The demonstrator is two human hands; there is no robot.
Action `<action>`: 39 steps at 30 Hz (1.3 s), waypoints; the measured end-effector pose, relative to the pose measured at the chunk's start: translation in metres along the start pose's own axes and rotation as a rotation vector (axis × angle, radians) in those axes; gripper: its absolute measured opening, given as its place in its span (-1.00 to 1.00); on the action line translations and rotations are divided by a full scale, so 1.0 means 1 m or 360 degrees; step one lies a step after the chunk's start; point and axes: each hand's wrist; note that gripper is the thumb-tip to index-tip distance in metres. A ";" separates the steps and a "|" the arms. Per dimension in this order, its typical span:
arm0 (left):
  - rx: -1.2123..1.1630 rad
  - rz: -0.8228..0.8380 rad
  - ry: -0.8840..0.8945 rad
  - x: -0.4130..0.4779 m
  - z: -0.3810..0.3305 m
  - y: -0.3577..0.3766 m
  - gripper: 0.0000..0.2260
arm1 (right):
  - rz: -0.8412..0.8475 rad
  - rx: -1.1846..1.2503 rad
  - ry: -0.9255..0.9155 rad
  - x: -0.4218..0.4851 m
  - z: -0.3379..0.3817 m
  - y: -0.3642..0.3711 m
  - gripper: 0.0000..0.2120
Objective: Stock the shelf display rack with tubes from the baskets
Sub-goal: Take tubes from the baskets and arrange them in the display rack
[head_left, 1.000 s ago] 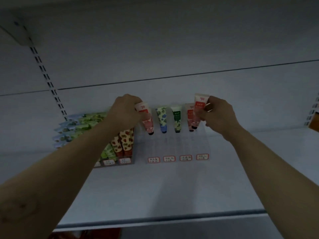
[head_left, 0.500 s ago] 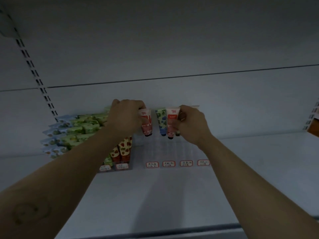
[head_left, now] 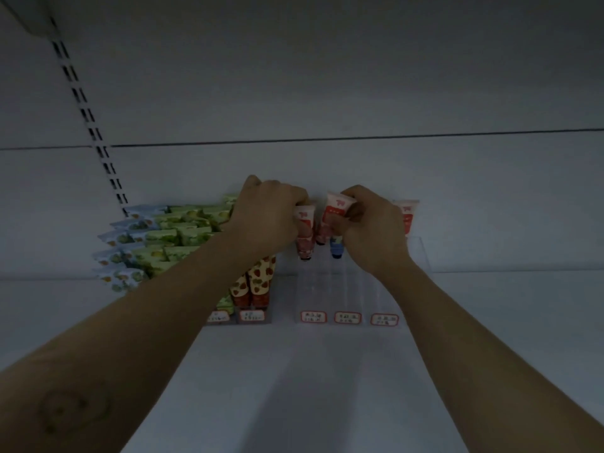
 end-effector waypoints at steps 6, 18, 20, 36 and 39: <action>0.0057 0.0069 0.0066 0.003 -0.005 -0.003 -0.82 | 0.0041 -0.0241 -0.0134 0.012 0.005 0.001 -0.92; -0.0112 0.0106 0.0030 -0.001 0.014 0.001 -0.71 | -0.0199 -0.0171 -0.0262 0.050 0.053 -0.019 -0.89; -0.0142 0.0084 0.0016 -0.002 0.019 0.002 -0.66 | -0.0073 -0.0380 -0.0244 0.058 0.050 -0.014 -0.87; -0.0303 0.0182 0.0222 0.014 0.020 0.003 -0.80 | 0.1037 -0.1328 -0.0212 0.089 0.045 0.004 -0.62; -0.0308 0.0231 0.0223 0.017 0.021 -0.001 -0.69 | 0.1108 -0.1368 -0.0249 0.091 0.046 -0.002 -0.64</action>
Point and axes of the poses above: each hand's wrist, its own x-axis towards the middle knuckle, its own y-axis out of the palm, z = x × y, and after that the axes turned 6 degrees about x, right-handed
